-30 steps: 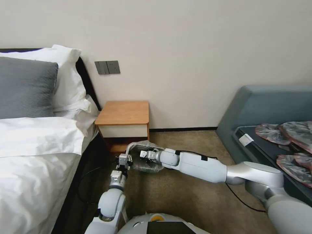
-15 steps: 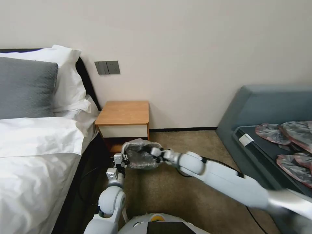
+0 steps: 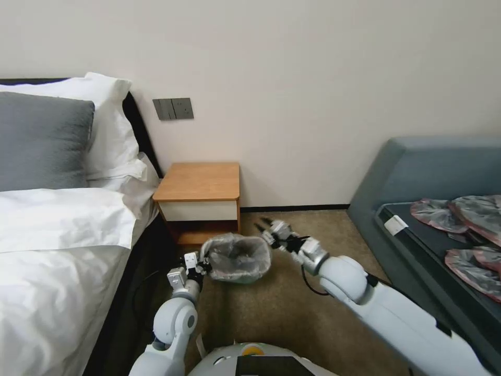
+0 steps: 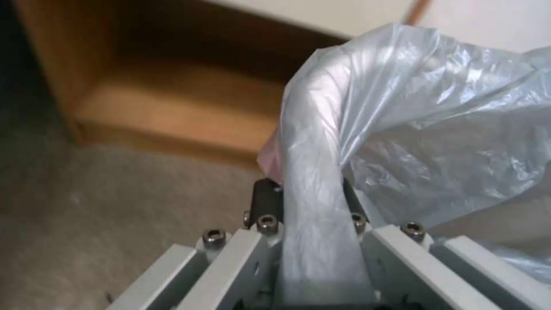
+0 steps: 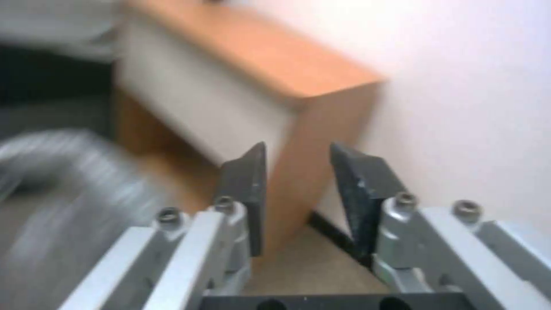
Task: Pick up the garbage bag from the table and place it over the trash can.
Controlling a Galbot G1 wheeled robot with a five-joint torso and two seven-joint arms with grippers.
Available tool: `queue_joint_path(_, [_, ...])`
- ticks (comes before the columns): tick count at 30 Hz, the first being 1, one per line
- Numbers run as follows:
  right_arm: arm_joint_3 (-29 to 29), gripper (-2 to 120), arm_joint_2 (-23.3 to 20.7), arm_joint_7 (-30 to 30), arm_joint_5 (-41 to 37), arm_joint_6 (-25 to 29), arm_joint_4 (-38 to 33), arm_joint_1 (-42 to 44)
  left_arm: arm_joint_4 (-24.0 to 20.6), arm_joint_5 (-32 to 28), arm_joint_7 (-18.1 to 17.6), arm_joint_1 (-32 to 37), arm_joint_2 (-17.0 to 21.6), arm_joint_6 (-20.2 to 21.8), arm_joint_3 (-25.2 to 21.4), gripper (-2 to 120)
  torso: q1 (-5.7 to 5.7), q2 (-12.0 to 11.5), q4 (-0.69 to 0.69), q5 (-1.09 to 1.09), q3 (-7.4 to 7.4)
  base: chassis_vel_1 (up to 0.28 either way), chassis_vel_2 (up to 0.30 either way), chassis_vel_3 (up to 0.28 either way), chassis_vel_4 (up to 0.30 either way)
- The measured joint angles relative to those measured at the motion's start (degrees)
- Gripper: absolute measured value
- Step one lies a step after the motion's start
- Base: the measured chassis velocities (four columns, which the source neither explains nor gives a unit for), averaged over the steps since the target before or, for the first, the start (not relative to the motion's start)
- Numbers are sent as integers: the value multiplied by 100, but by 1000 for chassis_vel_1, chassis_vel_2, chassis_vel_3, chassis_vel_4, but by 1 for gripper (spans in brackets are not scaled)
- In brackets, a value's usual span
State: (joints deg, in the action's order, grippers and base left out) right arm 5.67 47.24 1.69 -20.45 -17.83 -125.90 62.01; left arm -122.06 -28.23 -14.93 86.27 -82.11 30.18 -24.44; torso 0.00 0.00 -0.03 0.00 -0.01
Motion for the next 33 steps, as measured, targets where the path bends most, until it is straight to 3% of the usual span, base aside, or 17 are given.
queue_joint_path(4, [894,55,562,178,-102,362,127,731,121,-87,140,-39,129,221,10,3,0,0,4,0,0,0,0,0,0])
queue_joint_path(8, [1413,69,929,204,-262,428,192,1025,232,-118,228,-33,138,378,43,3,0,0,3,0,0,0,0,0,0])
queue_joint_path(16, [1714,96,1071,175,-319,450,330,1191,437,-203,188,-45,90,515,104,3,0,0,3,0,0,0,0,0,0])
queue_joint_path(27, [1676,100,1137,107,-267,450,359,1230,499,-296,91,38,12,488,86,3,0,0,4,1,0,0,0,0,0])
queue_joint_path(33, [1639,100,1228,36,-137,490,405,1310,454,-340,97,43,-9,487,88,25,0,0,2,-1,0,0,0,0,0])
